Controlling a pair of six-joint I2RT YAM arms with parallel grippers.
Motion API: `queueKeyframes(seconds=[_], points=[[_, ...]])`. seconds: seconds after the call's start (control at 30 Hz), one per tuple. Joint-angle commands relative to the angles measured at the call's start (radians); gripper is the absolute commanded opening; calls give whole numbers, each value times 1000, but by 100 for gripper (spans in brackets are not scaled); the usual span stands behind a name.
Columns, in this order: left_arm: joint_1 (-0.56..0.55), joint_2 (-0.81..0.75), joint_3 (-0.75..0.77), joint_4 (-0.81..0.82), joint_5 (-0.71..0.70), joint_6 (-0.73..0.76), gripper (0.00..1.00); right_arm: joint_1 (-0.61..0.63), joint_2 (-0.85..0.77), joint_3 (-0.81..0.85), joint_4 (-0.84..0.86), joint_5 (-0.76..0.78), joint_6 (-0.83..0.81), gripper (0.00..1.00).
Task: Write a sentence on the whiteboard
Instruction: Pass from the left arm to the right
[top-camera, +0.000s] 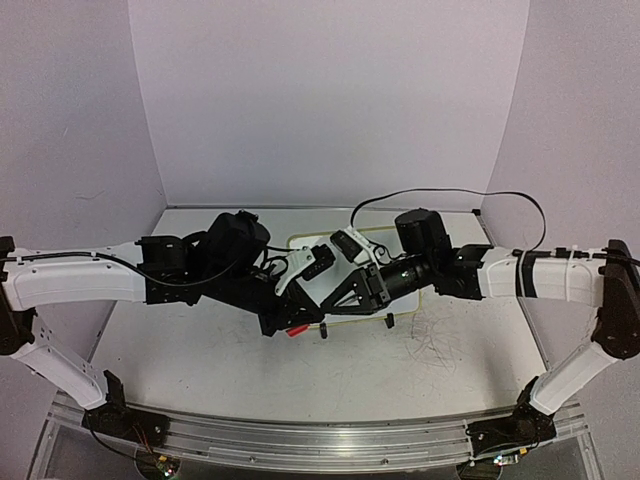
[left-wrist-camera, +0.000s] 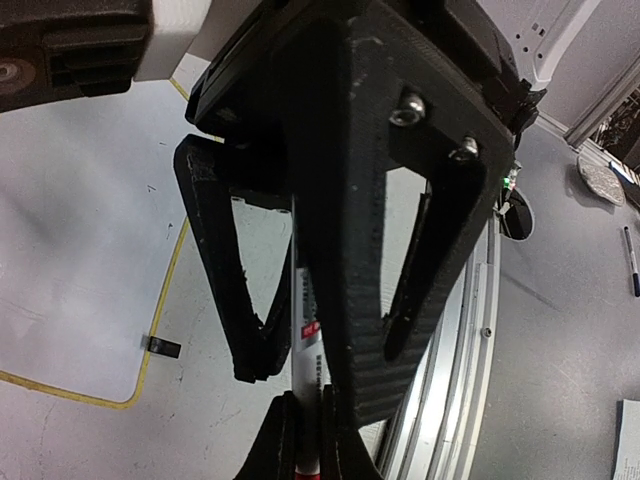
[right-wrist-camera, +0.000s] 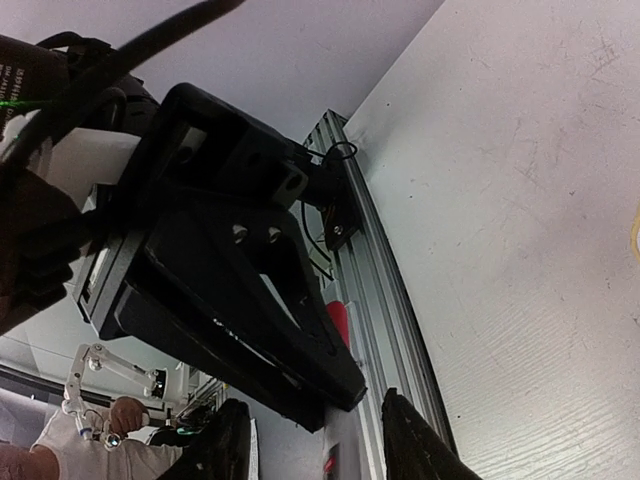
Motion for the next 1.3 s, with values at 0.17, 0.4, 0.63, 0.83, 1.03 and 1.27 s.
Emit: queueKeyframes(seconds=[0.17,0.4,0.63,0.83,1.03,1.27], points=[[-5,-30,8,42,-9,25,0,2,7,-19,58,-20,-3,30],[-4,-39,-13,42,-35,30,0,2,-5,-23,67,-25,-6,6],[-5,-100,-56,42,-91,-14,34,0,-32,-47,82,12,-9,0],[-5,-129,-94,59,-47,-58,60,0,-51,-60,101,20,0,0],[-5,-73,-82,76,23,-66,56,0,-63,-66,113,17,6,0],[-4,-73,-86,76,32,-58,47,0,-93,-87,114,26,6,0]])
